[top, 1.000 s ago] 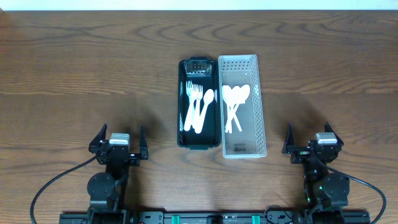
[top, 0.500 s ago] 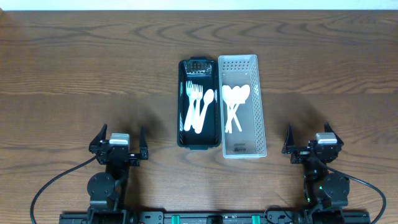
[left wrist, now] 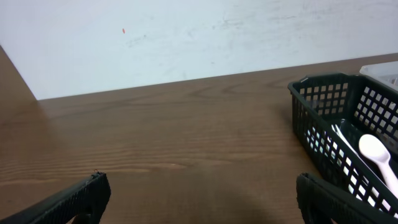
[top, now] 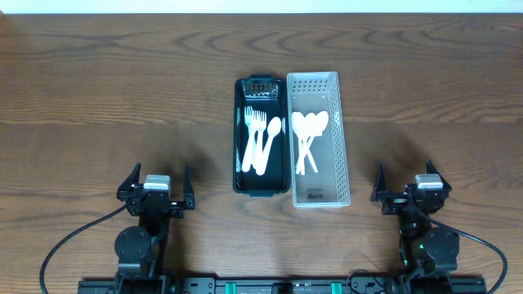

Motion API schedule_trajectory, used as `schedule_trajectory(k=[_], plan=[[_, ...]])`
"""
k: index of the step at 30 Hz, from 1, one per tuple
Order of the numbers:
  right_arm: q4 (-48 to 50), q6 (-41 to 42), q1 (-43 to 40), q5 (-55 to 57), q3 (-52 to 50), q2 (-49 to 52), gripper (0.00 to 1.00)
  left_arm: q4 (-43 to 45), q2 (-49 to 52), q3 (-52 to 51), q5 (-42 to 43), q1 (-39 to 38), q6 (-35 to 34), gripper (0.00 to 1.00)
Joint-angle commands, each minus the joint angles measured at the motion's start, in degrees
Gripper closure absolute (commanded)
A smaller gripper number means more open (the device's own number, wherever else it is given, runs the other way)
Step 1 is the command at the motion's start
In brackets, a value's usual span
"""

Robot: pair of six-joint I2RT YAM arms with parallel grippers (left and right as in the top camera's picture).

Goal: Pack container

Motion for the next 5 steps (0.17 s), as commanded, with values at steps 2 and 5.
schedule_trajectory(k=[2,5], plan=[[-0.31,0.81,0.46,-0.22,-0.09,-0.26,0.01,-0.85,-0.26,-1.66,0.15,-0.28,-0.48,0.02],[-0.28,0.81,0.46,-0.22,-0.09,-0.26,0.01,-0.85,-0.26,-1.66,0.15,-0.28,-0.48,0.02]])
